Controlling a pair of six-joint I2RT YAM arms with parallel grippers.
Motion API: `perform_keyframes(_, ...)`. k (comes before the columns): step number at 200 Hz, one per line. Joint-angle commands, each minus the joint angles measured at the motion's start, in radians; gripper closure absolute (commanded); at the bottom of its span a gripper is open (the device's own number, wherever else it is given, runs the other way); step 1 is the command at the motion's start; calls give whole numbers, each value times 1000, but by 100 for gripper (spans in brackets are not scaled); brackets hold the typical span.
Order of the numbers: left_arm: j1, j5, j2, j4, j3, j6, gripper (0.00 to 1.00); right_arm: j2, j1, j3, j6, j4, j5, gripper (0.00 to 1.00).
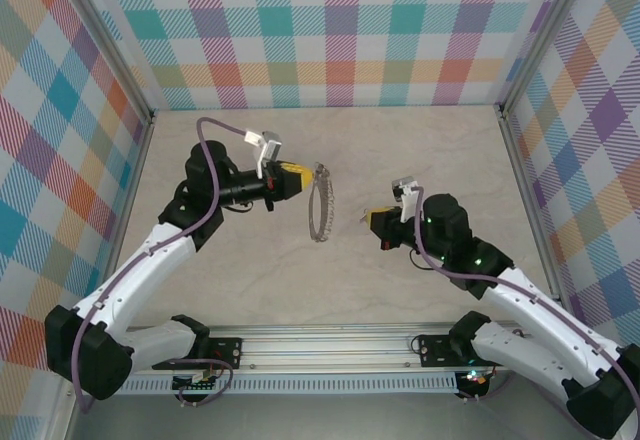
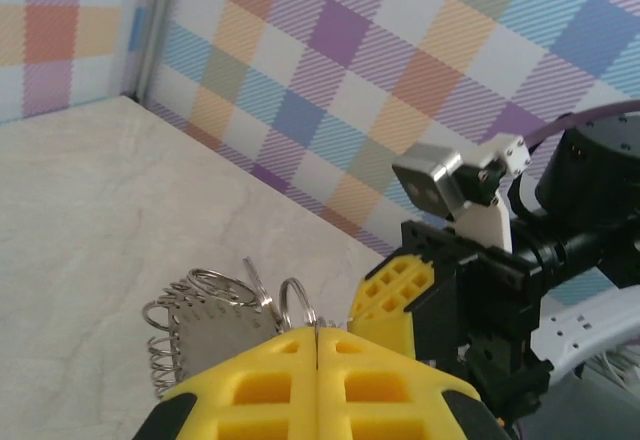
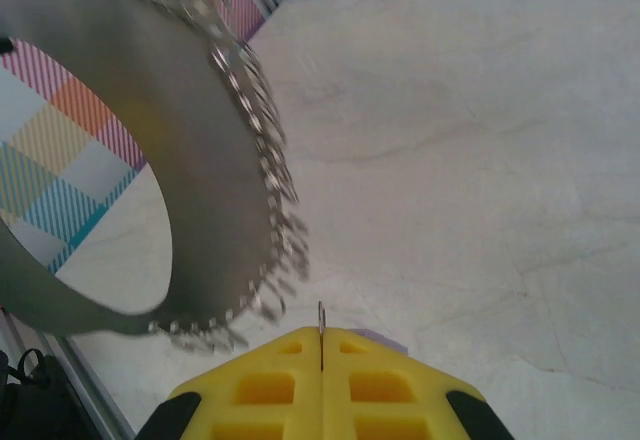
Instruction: Put the keys on the keyring
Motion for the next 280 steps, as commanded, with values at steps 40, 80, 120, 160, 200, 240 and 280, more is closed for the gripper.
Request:
perform_keyframes(40,-105,45,48,-34,87,74,100,-54,-6,26,-63,54,-28,100)
perform_keyframes(80,-155,4,68,-57,116,116,100,-43,-7,71,-81,72,-109,100)
perform_keyframes(120,-187,-34,77,-121,143,195,100,-47,-7,104,-93,81,-139,100)
perform_keyframes(160,-235,-147,56,-114,126,292,100,-62,-6,97,-110,108,-141,100)
perform_keyframes(200,-249,-208,15,11,64,333,100,-65,-6,86,-106,140,-180,100)
perform_keyframes(240,-253,-202,35,0,79,335,100,-62,-7,70,-113,192,-222,100)
perform_keyframes(280,-255,-189,50,-10,92,332,100,-24,-7,96,-120,198,-249,100)
